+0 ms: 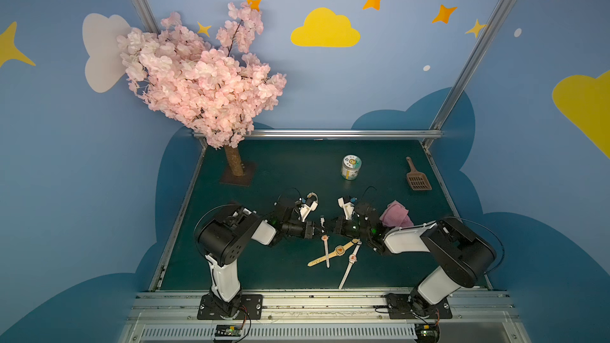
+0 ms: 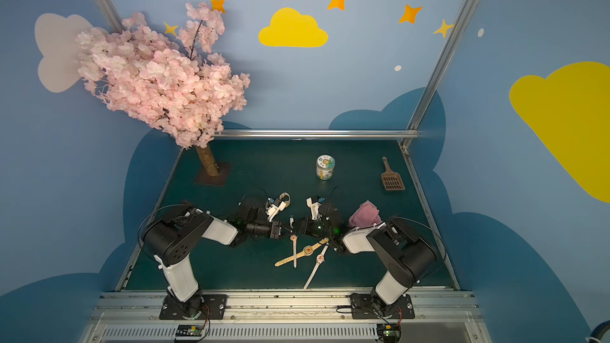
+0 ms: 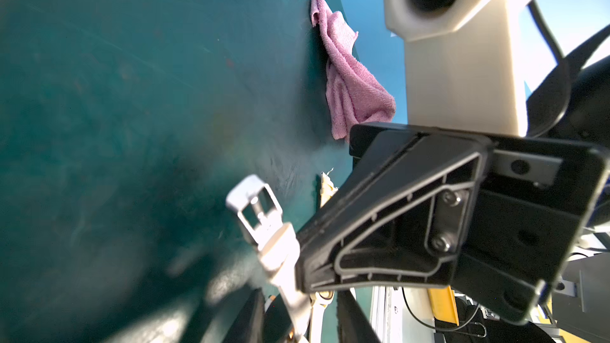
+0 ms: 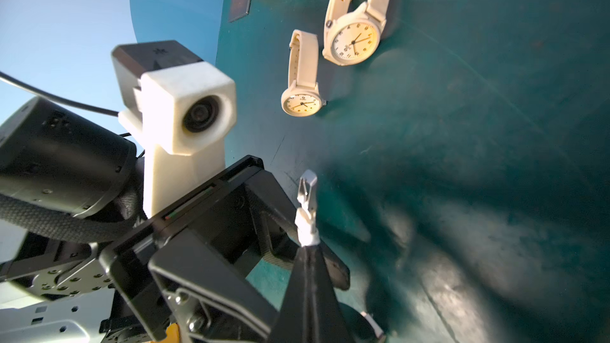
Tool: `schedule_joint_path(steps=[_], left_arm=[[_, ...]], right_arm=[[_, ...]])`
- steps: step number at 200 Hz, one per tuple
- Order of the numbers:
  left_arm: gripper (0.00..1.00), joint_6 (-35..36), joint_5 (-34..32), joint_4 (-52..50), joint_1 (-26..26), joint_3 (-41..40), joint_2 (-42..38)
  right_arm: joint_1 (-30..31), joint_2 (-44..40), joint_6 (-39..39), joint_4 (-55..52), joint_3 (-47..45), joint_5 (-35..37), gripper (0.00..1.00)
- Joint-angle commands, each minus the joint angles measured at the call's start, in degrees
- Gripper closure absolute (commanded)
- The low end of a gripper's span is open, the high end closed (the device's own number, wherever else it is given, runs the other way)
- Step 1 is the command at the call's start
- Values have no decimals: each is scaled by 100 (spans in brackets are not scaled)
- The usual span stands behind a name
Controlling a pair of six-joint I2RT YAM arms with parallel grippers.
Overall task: Wipe the watch dial
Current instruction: Pick up the watch at the center of the board.
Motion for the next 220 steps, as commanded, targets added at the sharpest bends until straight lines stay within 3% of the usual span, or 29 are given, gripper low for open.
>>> schedule_joint_path(steps=[1, 126, 182, 200, 220], left_arm=[[68, 93, 17, 106, -53, 159, 99], [88, 124, 5, 108, -305, 200, 220], [89, 134, 59, 109, -279, 185, 167], [89, 192, 231, 87, -270, 170, 128], [88, 322, 511, -59, -272, 170, 26]], right_arm=[[-32, 15, 9, 139, -18, -76, 100], [-28, -166, 18, 34, -139, 42, 100], [-59, -314, -99, -322, -107, -13, 100], [-160, -519, -261, -756, -46, -154, 78], [-309, -792, -536, -1329, 142, -622, 62]])
